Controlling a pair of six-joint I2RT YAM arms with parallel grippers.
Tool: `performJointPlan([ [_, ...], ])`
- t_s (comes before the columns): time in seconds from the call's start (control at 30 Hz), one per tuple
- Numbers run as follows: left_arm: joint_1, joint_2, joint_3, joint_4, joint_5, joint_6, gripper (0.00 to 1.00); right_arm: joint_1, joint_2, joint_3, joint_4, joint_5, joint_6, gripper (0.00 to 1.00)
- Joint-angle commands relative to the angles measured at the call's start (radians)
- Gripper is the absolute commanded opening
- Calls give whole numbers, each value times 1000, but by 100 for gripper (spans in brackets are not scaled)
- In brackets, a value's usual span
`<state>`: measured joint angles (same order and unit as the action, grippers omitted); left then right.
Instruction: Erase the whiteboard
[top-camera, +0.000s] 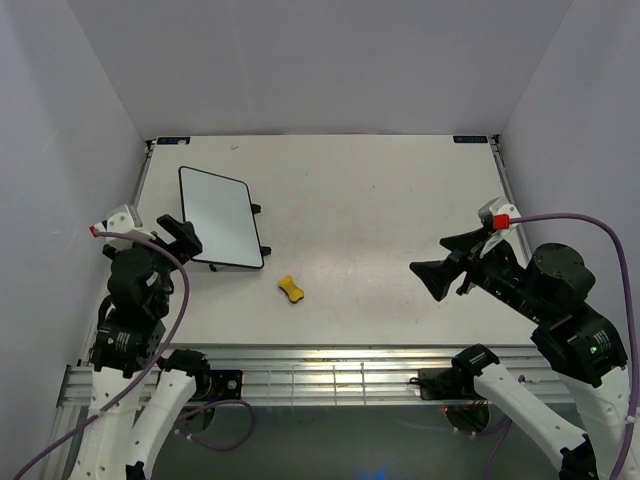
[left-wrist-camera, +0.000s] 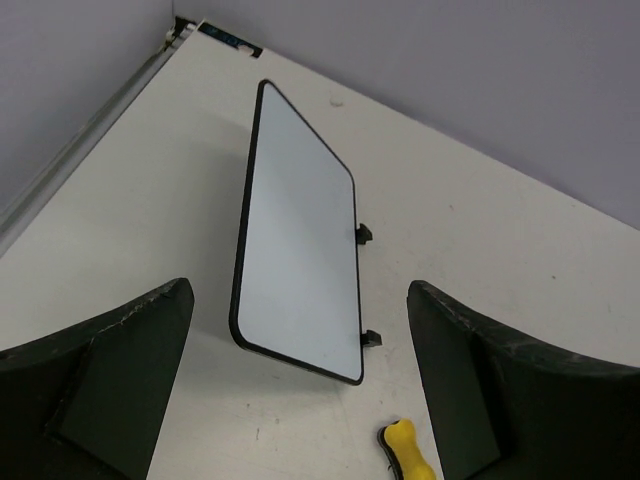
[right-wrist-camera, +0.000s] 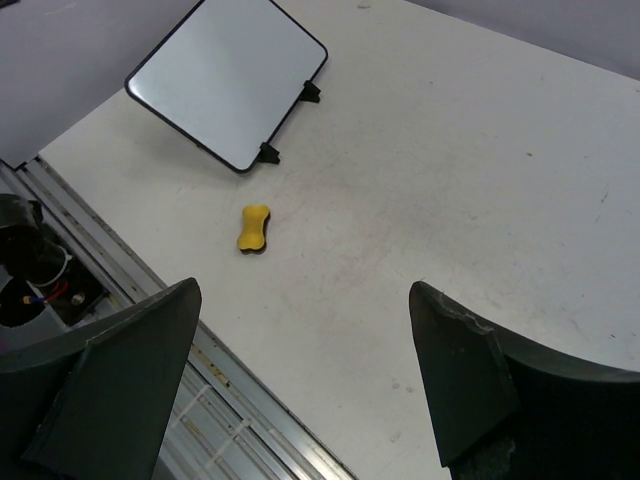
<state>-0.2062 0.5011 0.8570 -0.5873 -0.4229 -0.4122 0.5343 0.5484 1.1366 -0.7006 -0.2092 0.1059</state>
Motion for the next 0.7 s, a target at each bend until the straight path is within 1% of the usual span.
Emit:
performJointPlan([
  [0.0, -2, -6, 137, -63, 82, 136, 98, 3, 7, 34, 3, 129, 14, 90],
  [0.07, -2, -3, 186, -112, 110, 161, 98, 3, 2, 44, -22, 192, 20, 90],
  [0.1, -2, -4, 226, -129, 121, 173, 98, 3, -1, 51, -37, 271, 29, 90],
  [0.2, -2, -16, 283, -187, 151, 213, 98, 3, -10, 74, -92, 381, 34, 90],
  [0.3, -10, -30, 315, -220, 147, 225, 98, 3, -22, 84, -120, 444, 23, 90],
  [0.43, -30, -33, 333, -243, 177, 213, 98, 3, -19, 98, -183, 533, 20, 90],
  [0.57, -30, -22, 307, -235, 233, 243, 98, 3, -36, 77, -243, 652, 31, 90],
  [0.63, -30, -22, 274, -200, 219, 259, 98, 3, -50, 51, -246, 675, 29, 90],
  [0.67, -32, -22, 222, -184, 201, 262, 98, 3, -59, 42, -246, 691, 32, 90],
])
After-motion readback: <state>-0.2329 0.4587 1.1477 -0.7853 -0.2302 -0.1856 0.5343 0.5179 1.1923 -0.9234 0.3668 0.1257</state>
